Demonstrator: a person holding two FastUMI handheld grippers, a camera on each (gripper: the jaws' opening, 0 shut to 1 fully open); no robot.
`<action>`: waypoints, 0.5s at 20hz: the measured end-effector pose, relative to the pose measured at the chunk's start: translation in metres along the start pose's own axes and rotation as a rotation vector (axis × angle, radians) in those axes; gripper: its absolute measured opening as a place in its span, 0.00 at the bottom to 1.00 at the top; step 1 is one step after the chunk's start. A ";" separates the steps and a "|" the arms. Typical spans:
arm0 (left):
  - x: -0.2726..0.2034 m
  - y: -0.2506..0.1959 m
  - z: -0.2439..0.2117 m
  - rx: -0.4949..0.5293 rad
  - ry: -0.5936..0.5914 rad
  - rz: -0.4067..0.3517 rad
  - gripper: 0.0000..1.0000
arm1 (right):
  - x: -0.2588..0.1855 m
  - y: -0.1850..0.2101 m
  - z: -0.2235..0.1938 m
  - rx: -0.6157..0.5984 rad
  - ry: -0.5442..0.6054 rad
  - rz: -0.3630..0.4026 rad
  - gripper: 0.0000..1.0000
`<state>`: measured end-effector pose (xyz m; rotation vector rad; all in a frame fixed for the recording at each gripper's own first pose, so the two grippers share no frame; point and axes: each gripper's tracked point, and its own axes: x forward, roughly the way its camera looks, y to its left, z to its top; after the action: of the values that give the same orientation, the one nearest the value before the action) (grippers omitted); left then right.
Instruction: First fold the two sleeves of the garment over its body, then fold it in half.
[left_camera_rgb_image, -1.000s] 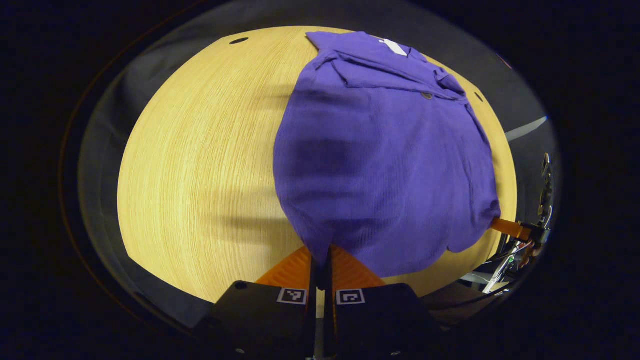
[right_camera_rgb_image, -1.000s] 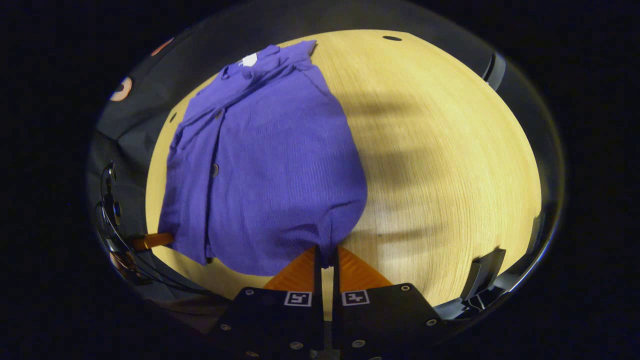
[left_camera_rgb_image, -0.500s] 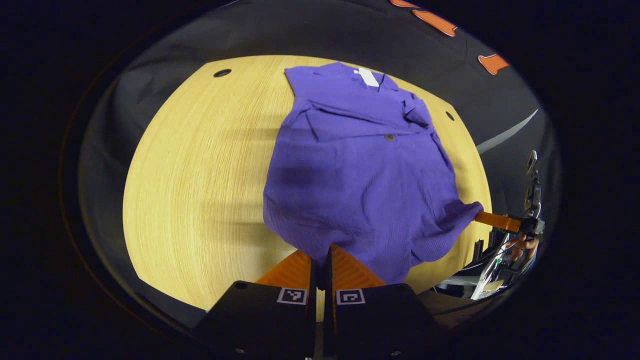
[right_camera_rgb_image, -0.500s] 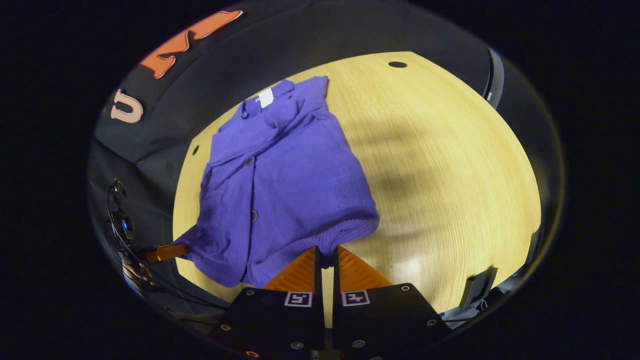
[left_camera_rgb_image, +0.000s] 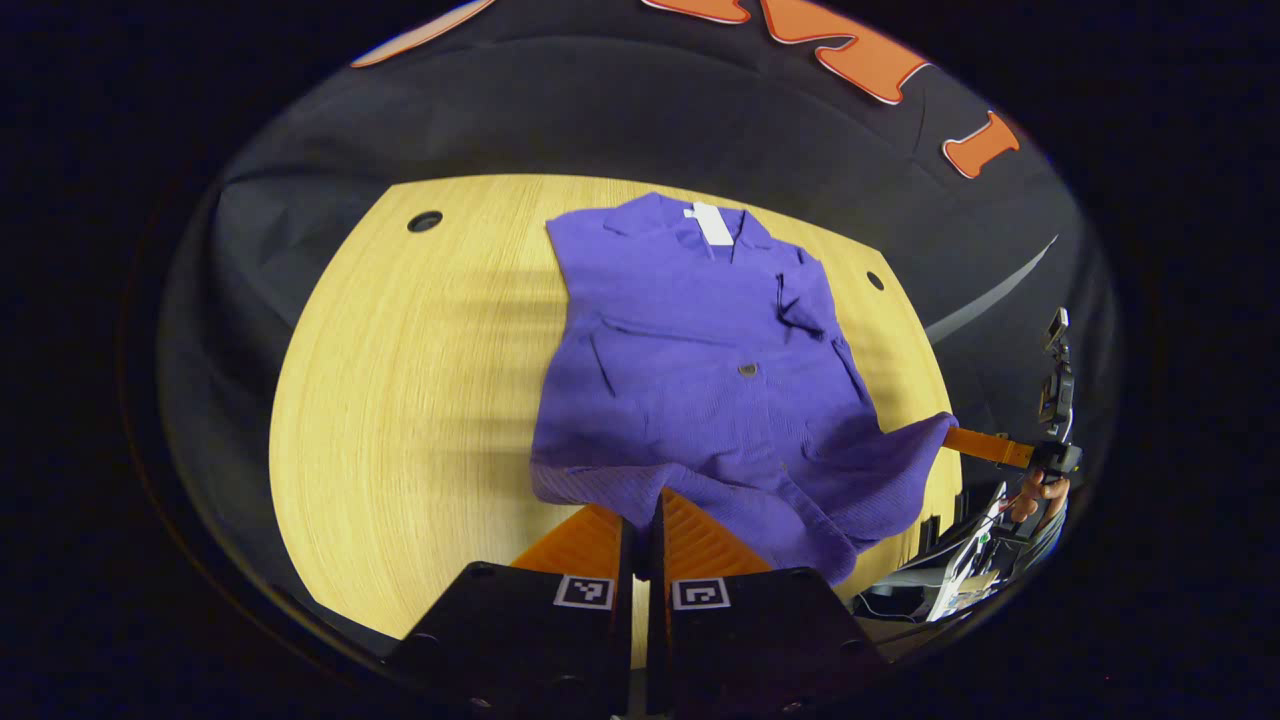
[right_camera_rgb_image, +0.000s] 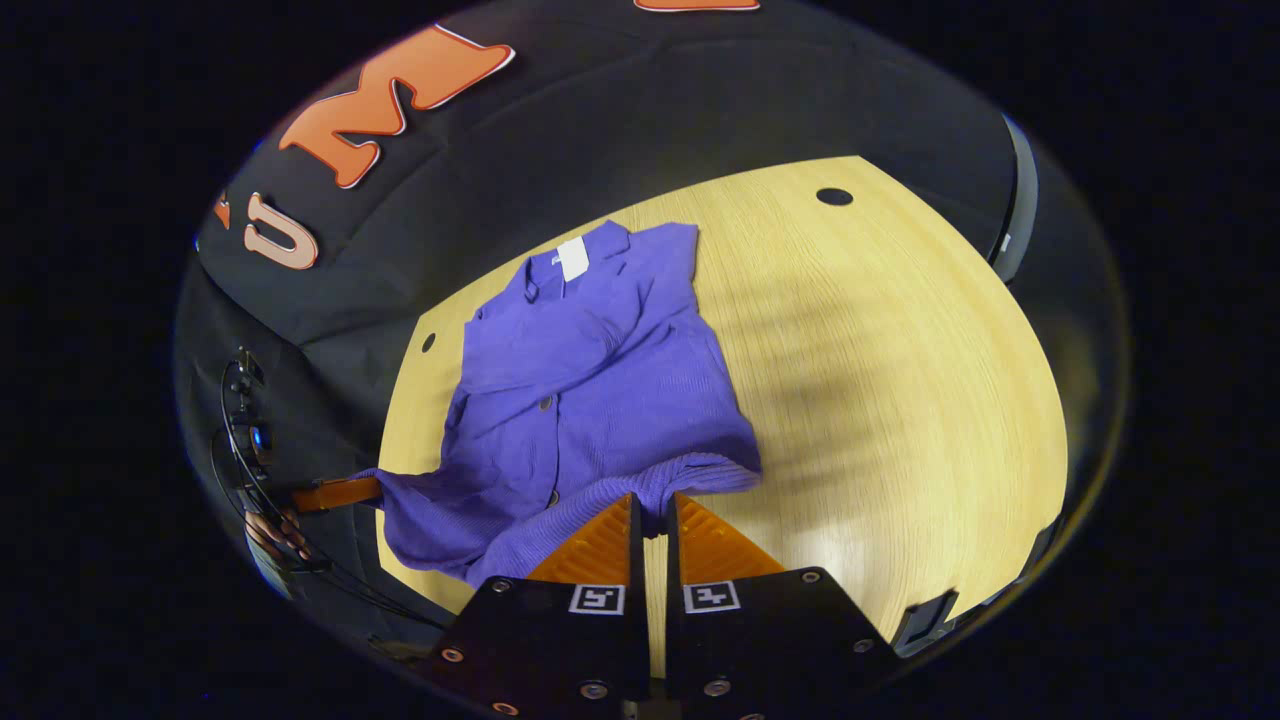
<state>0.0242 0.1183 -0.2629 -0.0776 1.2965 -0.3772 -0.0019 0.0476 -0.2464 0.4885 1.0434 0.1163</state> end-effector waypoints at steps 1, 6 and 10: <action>0.000 0.000 0.013 0.013 -0.006 0.006 0.07 | 0.001 0.003 0.012 -0.013 -0.011 0.003 0.07; 0.015 -0.001 0.073 0.054 0.010 0.026 0.07 | 0.014 0.013 0.063 -0.090 -0.041 -0.003 0.07; 0.029 0.006 0.120 0.075 0.009 0.048 0.07 | 0.031 0.016 0.102 -0.109 -0.058 -0.013 0.07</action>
<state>0.1460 0.0959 -0.2578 0.0188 1.2890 -0.3850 0.1027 0.0379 -0.2231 0.3844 0.9783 0.1457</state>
